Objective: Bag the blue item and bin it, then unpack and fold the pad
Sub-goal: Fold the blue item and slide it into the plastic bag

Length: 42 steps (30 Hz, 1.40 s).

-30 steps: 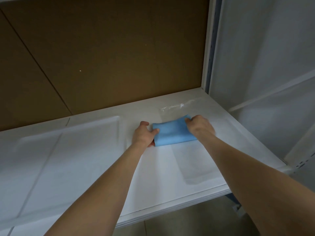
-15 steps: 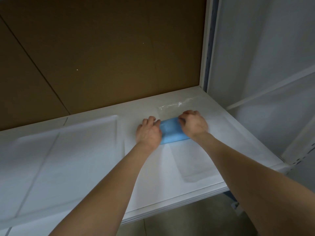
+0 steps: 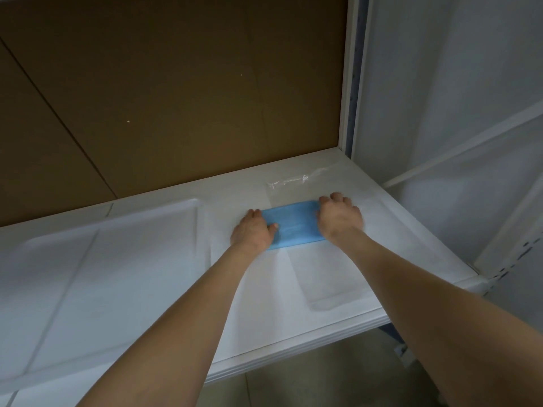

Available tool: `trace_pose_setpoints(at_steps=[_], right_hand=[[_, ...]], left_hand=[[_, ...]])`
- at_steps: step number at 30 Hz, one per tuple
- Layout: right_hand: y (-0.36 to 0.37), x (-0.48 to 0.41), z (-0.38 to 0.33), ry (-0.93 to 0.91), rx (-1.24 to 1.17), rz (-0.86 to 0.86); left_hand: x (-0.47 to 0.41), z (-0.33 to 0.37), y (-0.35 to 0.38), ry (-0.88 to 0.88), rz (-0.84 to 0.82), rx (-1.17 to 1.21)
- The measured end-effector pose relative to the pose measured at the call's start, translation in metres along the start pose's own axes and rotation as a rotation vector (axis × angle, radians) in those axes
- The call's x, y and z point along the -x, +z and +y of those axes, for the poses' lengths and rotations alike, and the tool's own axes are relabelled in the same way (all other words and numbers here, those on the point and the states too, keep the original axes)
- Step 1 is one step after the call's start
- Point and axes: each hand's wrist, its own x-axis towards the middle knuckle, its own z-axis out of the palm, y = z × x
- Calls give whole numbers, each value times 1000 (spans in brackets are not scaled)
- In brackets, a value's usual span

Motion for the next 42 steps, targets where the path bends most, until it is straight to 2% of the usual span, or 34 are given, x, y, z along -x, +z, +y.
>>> trace_pose_setpoints(at_steps=[1,3,7,14,18,21,24,29,32,36,38,40,42], right_hand=[[-5,1,0,38,-48,57],[-14,3,1,143,-225,44],[-25,8,-2,279,-424,-110],[-20,4,-5,292,-626,-193],[-13,7,-6,326,-821,-196],[-14,9,-4,293,-906,-217],[-26,13,-3,208,-714,-174],[-59,32,-1,-118,-381,11],[-70,39,1,-84,-380,-134],[-77,51,11,40,-456,-133],[-74,54,22,145,-615,-96],[-68,57,32,281,-824,-79],[-59,61,40,381,-959,-106]], left_hand=[[1,2,-5,-54,59,89],[-2,6,-14,-190,108,270],[-5,11,-23,-405,8,837],[11,7,-26,-455,-148,1080],[18,7,-29,-428,-207,1124],[23,13,-36,-348,-181,1109],[25,22,-44,-202,-149,1105],[41,50,-60,45,-166,865],[49,64,-63,116,-150,785],[58,72,-57,99,-28,788],[60,68,-51,-12,17,729],[65,59,-44,-180,-18,704],[73,52,-38,-318,-119,833]])
